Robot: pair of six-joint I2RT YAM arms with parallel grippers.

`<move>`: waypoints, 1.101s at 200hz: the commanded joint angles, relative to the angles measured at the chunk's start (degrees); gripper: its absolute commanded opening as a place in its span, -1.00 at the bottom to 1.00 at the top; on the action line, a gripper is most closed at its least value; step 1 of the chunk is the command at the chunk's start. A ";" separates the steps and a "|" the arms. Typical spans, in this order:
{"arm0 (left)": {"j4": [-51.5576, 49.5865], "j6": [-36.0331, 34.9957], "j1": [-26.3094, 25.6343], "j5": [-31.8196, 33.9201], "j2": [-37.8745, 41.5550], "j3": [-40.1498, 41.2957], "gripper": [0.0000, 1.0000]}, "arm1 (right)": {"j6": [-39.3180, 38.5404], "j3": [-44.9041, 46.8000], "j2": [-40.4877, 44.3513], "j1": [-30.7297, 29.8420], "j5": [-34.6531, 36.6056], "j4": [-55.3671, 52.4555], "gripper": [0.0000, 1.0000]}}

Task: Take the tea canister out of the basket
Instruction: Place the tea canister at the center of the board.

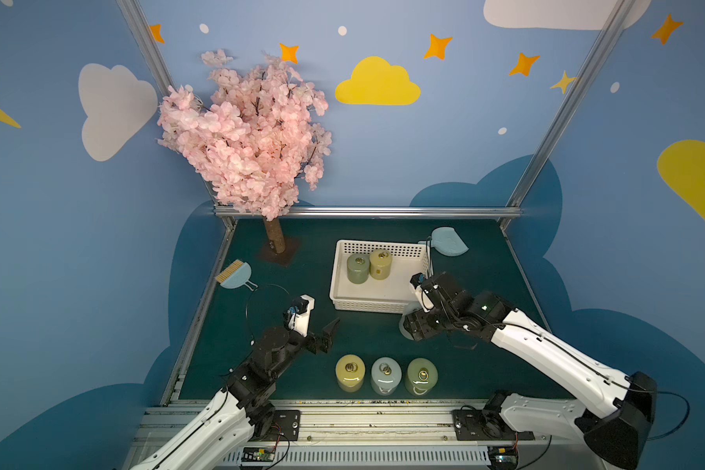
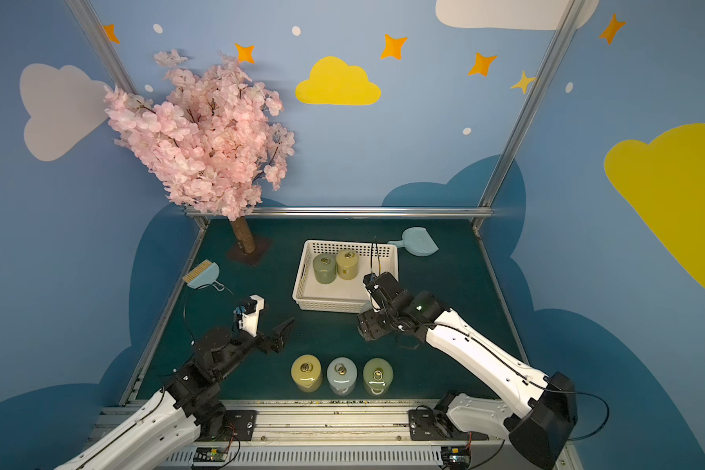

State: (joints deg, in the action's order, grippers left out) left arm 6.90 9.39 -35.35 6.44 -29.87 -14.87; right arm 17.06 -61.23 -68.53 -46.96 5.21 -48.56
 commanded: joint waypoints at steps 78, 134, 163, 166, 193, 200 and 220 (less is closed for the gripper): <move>0.13 -0.12 0.20 0.30 0.64 0.12 1.00 | 6.01 5.40 -1.16 -0.74 1.95 7.33 0.21; 0.14 -0.18 0.21 0.42 0.63 0.11 1.00 | 7.10 6.45 -4.80 -0.69 1.20 7.22 0.21; 0.14 -0.19 0.24 0.46 0.57 0.19 1.00 | 7.45 7.32 -5.71 -0.80 1.44 7.64 0.21; 0.14 -0.18 0.20 0.49 0.57 0.15 1.00 | 7.53 7.42 -5.76 -0.81 1.46 7.82 0.21; 0.05 -0.16 0.16 0.46 0.67 0.11 1.00 | 8.23 8.73 -6.03 -0.80 1.18 9.15 0.21; 0.05 -0.16 0.20 0.44 0.74 0.19 1.00 | 8.39 9.13 -6.10 -0.80 1.20 9.46 0.21; 0.05 -0.23 0.25 0.51 0.70 0.16 1.00 | 8.78 9.95 -6.51 -0.81 0.94 10.06 0.21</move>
State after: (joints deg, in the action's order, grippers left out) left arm 6.87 9.39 -35.35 6.44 -29.80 -14.87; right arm 24.67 -51.70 -74.72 -47.46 6.13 -41.80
